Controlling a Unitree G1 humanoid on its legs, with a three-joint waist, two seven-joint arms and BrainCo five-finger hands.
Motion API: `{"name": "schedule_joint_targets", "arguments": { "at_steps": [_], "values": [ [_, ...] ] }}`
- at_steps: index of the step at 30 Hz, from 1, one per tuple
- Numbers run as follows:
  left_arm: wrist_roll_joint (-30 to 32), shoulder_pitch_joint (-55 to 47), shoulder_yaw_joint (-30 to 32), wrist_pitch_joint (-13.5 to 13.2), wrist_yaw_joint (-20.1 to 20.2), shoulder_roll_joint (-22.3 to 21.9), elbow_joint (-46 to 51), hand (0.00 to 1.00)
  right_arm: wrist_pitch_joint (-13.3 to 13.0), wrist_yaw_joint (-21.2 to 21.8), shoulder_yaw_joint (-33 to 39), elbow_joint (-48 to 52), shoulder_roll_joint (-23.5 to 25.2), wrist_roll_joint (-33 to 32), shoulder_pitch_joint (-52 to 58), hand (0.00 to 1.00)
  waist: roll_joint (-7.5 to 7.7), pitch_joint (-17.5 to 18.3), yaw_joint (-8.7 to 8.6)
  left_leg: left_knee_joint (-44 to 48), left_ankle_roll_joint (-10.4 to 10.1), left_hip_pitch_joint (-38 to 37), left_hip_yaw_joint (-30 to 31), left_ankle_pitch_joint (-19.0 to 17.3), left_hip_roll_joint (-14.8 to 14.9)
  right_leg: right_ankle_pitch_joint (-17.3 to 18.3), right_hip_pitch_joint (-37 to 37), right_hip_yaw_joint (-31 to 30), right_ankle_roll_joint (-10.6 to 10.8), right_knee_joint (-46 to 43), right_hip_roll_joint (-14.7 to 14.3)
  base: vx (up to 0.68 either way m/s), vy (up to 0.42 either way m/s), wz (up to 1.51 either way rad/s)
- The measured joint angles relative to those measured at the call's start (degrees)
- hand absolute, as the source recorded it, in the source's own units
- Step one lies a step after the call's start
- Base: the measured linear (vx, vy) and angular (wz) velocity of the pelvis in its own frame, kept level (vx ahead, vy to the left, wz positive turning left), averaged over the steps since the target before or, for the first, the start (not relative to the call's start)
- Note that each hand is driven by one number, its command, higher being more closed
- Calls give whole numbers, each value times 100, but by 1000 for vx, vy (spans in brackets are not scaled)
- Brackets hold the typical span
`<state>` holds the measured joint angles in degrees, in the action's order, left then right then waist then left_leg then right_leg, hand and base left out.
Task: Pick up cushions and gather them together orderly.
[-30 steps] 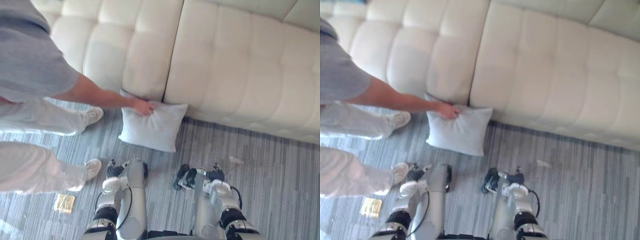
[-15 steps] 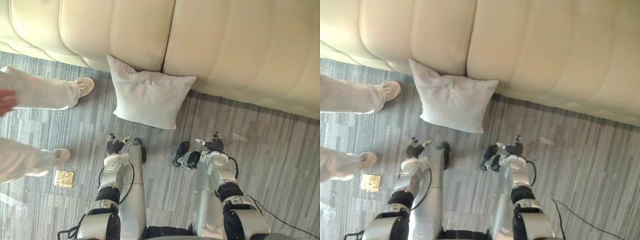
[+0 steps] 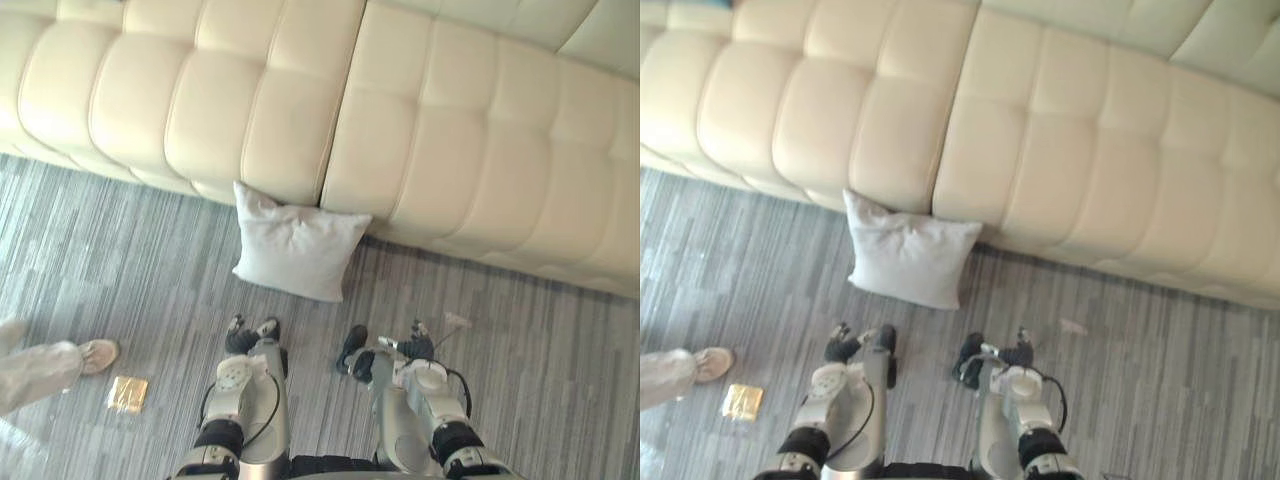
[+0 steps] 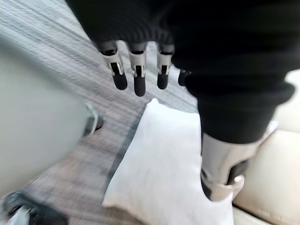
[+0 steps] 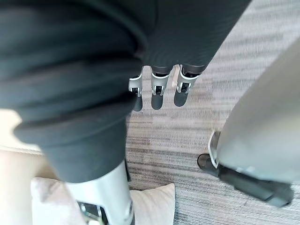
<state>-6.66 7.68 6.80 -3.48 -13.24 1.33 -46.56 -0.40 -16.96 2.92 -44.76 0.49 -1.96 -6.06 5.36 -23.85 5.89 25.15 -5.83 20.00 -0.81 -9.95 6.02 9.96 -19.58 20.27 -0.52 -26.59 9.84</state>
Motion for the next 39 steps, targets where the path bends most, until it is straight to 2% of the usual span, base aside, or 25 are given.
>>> {"name": "schedule_joint_targets", "arguments": {
  "at_steps": [4,8,11,13,17,18,21,22,23,24,25,26,27,28,29,30,32,33,34,35,36,37,38,39],
  "values": [
    [217,-468,18,1,130,-27,-449,0,39,126,230,-287,121,237,666,0,-33,911,-3,-560,-40,-735,-36,26,42,-43,723,54,74,570,-128,180,-5,-1],
    [450,-601,114,17,248,-54,-774,0,90,277,378,-609,193,438,867,0,-144,1319,-12,-828,-42,-1151,-48,29,52,-87,1149,68,142,888,-184,97,13,0],
    [562,-658,130,50,361,-64,-912,0,90,353,522,-640,196,447,942,0,-254,1468,-21,-892,-42,-1331,-23,29,36,-122,1415,137,193,1048,-195,54,19,10],
    [605,-669,156,50,365,-76,-914,0,89,357,568,-662,196,448,943,0,-274,1476,-21,-870,-42,-1366,-9,28,26,-126,1492,170,200,1077,-194,28,14,14],
    [660,-667,335,47,394,-128,-870,0,82,357,629,-848,162,446,820,0,-309,1476,-41,-395,-43,-1039,-84,28,35,-103,1539,436,214,997,-61,-56,48,34],
    [656,-670,340,44,395,-98,-881,0,83,356,785,-862,169,438,822,0,-332,1491,-54,-375,149,-989,-515,-94,182,-99,1565,605,209,995,46,-89,103,51],
    [658,-683,330,50,397,-53,-940,0,97,355,867,-1062,51,434,780,0,-333,1515,-120,-89,342,-908,-1282,-209,675,-127,1602,761,280,992,272,-55,156,46],
    [659,-709,322,51,393,-14,-1028,0,105,355,870,-1146,-66,431,766,0,-378,1535,-180,-199,328,-1024,-1442,-190,896,-169,1625,757,456,995,371,-19,182,29],
    [661,-737,319,54,392,3,-1055,0,108,356,867,-1183,-105,431,765,0,-399,1536,-229,-300,115,-1079,-1498,-124,921,-190,1649,754,526,999,421,-22,320,34],
    [668,-765,255,55,385,91,-1138,0,142,358,868,-1320,-176,425,722,0,-352,1551,-289,-612,-7,-1277,-1612,6,617,-345,1698,653,757,1169,604,15,312,18],
    [669,-889,103,63,376,282,-1166,0,154,400,817,-1466,-141,426,716,0,-258,1607,-292,-862,9,-1388,-1646,140,373,-567,1814,560,853,1559,641,40,304,13],
    [669,-910,40,71,378,345,-1191,0,162,419,818,-1500,-135,425,711,0,-230,1608,-305,-898,21,-1408,-1636,150,300,-634,1864,536,848,1678,660,68,222,18],
    [663,-889,-135,98,395,456,-1257,0,169,464,871,-1511,-143,420,744,0,-175,1621,-360,-961,72,-1413,-1594,181,75,-836,1979,554,951,1890,802,58,226,32],
    [730,-876,-302,118,429,502,-1259,0,175,474,903,-1516,-172,421,743,0,-139,1649,-364,-1038,118,-1425,-1590,196,-97,-912,1970,554,958,1887,952,34,186,32],
    [771,-868,-344,118,451,519,-1262,0,177,479,931,-1518,-175,421,740,0,-111,1665,-365,-1039,151,-1426,-1591,182,-137,-920,1969,551,947,1866,991,45,192,9],
    [873,-835,-430,113,487,563,-1275,0,183,488,1016,-1516,-182,425,672,0,-160,1627,-365,-1054,282,-1461,-1614,101,-268,-924,1924,506,918,1630,1152,21,185,-9],
    [893,-836,-444,105,504,517,-1339,0,211,523,1019,-1526,-227,428,620,0,-294,1501,-360,-1176,333,-1741,-1697,-22,-321,-913,1590,328,360,686,1363,2,210,-23],
    [888,-853,-446,107,503,520,-1374,0,205,552,996,-1485,-308,428,598,0,-359,1479,-377,-1322,328,-1972,-1768,-16,-340,-1061,1283,257,-242,-38,1483,-18,185,-34],
    [890,-864,-447,115,503,538,-1373,0,203,555,973,-1479,-337,430,567,0,-444,1454,-385,-1420,353,-2148,-1845,-19,-321,-1164,1153,180,-408,-422,1526,-6,155,-48],
    [887,-939,-437,118,495,635,-1370,0,187,559,898,-1482,-287,430,555,0,-368,1415,-398,-1503,452,-2359,-1928,-114,-312,-904,960,56,-228,-939,1444,11,72,-32],
    [887,-941,-437,118,495,645,-1370,0,186,559,889,-1483,-281,429,554,0,-359,1412,-398,-1506,452,-2370,-1929,-115,-312,-871,957,51,-198,-961,1421,64,-26,-28],
    [886,-947,-402,132,488,732,-1381,0,188,564,771,-1501,-229,428,535,0,-271,1371,-402,-1541,441,-2473,-1922,-153,-269,-454,932,29,30,-984,1023,92,-53,-10],
    [884,-946,-374,141,489,751,-1387,0,179,566,758,-1502,-203,425,473,0,-236,1354,-414,-1570,420,-2527,-1918,-166,-233,-275,906,66,88,-856,743,179,-111,-12],
    [885,-954,-331,139,490,762,-1387,0,161,565,759,-1536,-189,423,432,0,-201,1328,-443,-1659,374,-2581,-1925,-158,-221,-180,920,301,84,-358,295,176,-103,-3]
  ]
}}
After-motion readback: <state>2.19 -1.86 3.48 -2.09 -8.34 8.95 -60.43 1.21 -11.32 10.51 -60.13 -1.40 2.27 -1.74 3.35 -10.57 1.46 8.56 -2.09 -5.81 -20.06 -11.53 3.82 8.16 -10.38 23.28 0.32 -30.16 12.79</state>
